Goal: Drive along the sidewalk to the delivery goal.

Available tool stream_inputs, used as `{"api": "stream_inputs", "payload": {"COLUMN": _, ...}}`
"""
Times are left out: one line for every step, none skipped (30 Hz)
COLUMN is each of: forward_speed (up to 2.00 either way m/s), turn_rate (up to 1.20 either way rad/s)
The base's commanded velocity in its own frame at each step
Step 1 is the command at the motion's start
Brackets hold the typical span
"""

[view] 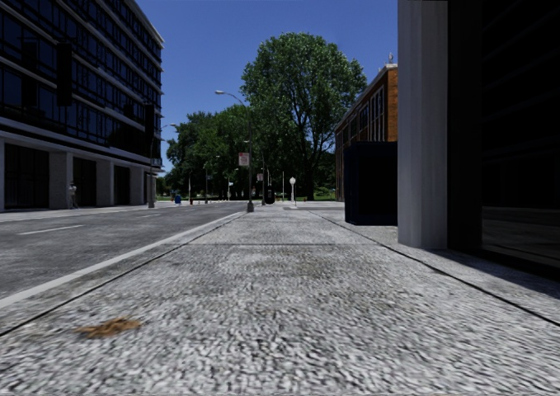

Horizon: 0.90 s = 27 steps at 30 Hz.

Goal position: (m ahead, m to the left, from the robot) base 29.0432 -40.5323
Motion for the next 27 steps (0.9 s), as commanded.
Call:
{"api": "stream_inputs", "payload": {"forward_speed": 2.00, "turn_rate": 0.00}}
{"api": "stream_inputs", "payload": {"forward_speed": 2.00, "turn_rate": 0.00}}
{"api": "stream_inputs", "payload": {"forward_speed": 2.00, "turn_rate": 0.00}}
{"api": "stream_inputs", "payload": {"forward_speed": 2.00, "turn_rate": 0.00}}
{"api": "stream_inputs", "payload": {"forward_speed": 2.00, "turn_rate": 0.00}}
{"api": "stream_inputs", "payload": {"forward_speed": 2.00, "turn_rate": 0.00}}
{"api": "stream_inputs", "payload": {"forward_speed": 2.00, "turn_rate": 0.00}}
{"api": "stream_inputs", "payload": {"forward_speed": 2.00, "turn_rate": 0.00}}
{"api": "stream_inputs", "payload": {"forward_speed": 2.00, "turn_rate": 0.00}}
{"api": "stream_inputs", "payload": {"forward_speed": 2.00, "turn_rate": 0.00}}
{"api": "stream_inputs", "payload": {"forward_speed": 2.00, "turn_rate": 0.00}}
{"api": "stream_inputs", "payload": {"forward_speed": 2.00, "turn_rate": 0.00}}
{"api": "stream_inputs", "payload": {"forward_speed": 2.00, "turn_rate": 0.00}}
{"api": "stream_inputs", "payload": {"forward_speed": 2.00, "turn_rate": 0.00}}
{"api": "stream_inputs", "payload": {"forward_speed": 2.00, "turn_rate": 0.00}}
{"api": "stream_inputs", "payload": {"forward_speed": 2.00, "turn_rate": 0.00}}
{"api": "stream_inputs", "payload": {"forward_speed": 2.00, "turn_rate": 0.00}}
{"api": "stream_inputs", "payload": {"forward_speed": 2.00, "turn_rate": 0.00}}
{"api": "stream_inputs", "payload": {"forward_speed": 2.00, "turn_rate": 0.00}}
{"api": "stream_inputs", "payload": {"forward_speed": 2.00, "turn_rate": 0.00}}
{"api": "stream_inputs", "payload": {"forward_speed": 2.00, "turn_rate": 0.00}}
{"api": "stream_inputs", "payload": {"forward_speed": 2.00, "turn_rate": 0.00}}
{"api": "stream_inputs", "payload": {"forward_speed": 2.00, "turn_rate": 0.00}}
{"api": "stream_inputs", "payload": {"forward_speed": 2.00, "turn_rate": 0.00}}
{"api": "stream_inputs", "payload": {"forward_speed": 2.00, "turn_rate": 0.00}}
{"api": "stream_inputs", "payload": {"forward_speed": 2.00, "turn_rate": 0.00}}
{"api": "stream_inputs", "payload": {"forward_speed": 2.00, "turn_rate": 0.00}}
